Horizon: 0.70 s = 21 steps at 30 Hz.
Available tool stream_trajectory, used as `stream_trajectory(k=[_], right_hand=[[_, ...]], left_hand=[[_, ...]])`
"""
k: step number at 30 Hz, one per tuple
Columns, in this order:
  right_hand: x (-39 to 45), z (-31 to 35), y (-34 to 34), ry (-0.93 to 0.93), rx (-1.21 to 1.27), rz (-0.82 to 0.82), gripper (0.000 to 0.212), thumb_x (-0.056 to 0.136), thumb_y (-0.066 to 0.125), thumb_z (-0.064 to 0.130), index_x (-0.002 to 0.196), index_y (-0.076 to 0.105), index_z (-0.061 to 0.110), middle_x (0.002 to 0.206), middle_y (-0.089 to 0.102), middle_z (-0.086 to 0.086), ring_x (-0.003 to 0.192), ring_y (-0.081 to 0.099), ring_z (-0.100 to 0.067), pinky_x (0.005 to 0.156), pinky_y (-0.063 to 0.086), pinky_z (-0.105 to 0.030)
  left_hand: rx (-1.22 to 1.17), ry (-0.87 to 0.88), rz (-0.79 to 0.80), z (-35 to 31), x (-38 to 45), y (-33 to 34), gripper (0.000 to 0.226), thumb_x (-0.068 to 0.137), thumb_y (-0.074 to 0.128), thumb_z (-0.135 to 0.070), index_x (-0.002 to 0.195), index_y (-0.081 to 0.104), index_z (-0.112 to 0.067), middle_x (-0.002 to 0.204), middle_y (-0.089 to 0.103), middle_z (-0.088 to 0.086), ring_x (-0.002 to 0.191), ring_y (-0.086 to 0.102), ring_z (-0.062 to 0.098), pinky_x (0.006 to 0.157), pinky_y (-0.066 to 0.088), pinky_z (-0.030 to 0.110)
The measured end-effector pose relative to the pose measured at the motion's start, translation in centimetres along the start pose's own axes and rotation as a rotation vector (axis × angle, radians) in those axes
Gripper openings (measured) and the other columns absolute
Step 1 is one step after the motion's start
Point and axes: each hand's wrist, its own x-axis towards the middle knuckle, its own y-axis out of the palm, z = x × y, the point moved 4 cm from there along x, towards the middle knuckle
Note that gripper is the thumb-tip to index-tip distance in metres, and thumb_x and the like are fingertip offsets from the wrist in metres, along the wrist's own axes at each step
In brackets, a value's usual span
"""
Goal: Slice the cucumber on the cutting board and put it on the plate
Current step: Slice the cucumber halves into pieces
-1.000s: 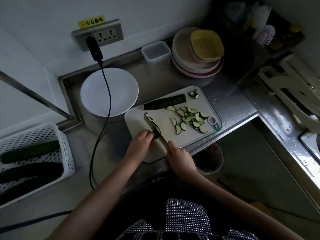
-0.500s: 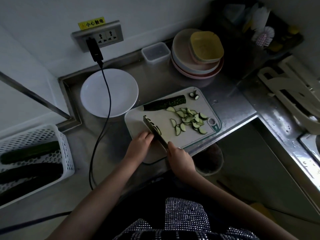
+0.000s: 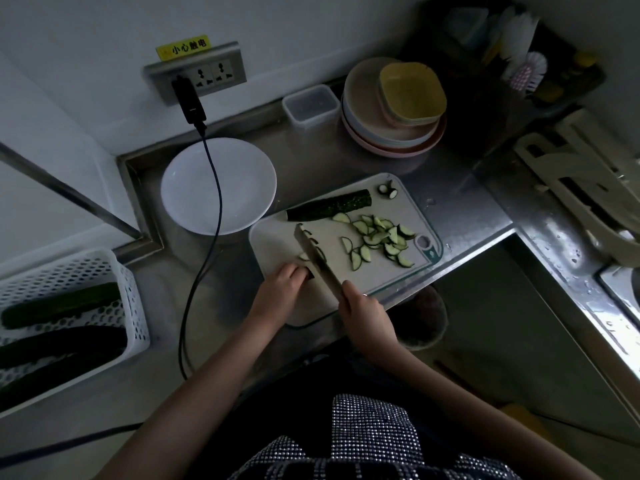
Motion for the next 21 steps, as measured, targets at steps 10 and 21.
stream_trajectory(k=[10,21], right_hand=[[0.09,0.35,0.54,-0.026,-0.025,0.036,0.014,0.099,0.039,0.027,0.093,0.038,0.015,0.083,0.061,-0.019,0.079,0.061,-0.04,0.059,0.042,-0.039],[0.31,0.31,1.05,-0.063,-0.164,0.106,0.006,0.098,0.04,0.017,0.1,0.036,0.015,0.09,0.062,-0.018,0.083,0.063,-0.038,0.06,0.044,-0.038]], left_hand=[[-0.011,-0.011,0.012,0.04,-0.14,0.11,0.032,0.06,0.077,0.01,0.087,0.066,-0.002,0.082,0.06,0.015,0.08,0.063,0.035,0.055,0.056,0.036],[0.007,-0.023,0.029,-0.1,-0.06,-0.04,0.036,0.06,0.076,0.011,0.093,0.066,-0.001,0.086,0.062,0.016,0.081,0.064,0.035,0.053,0.054,0.036]])
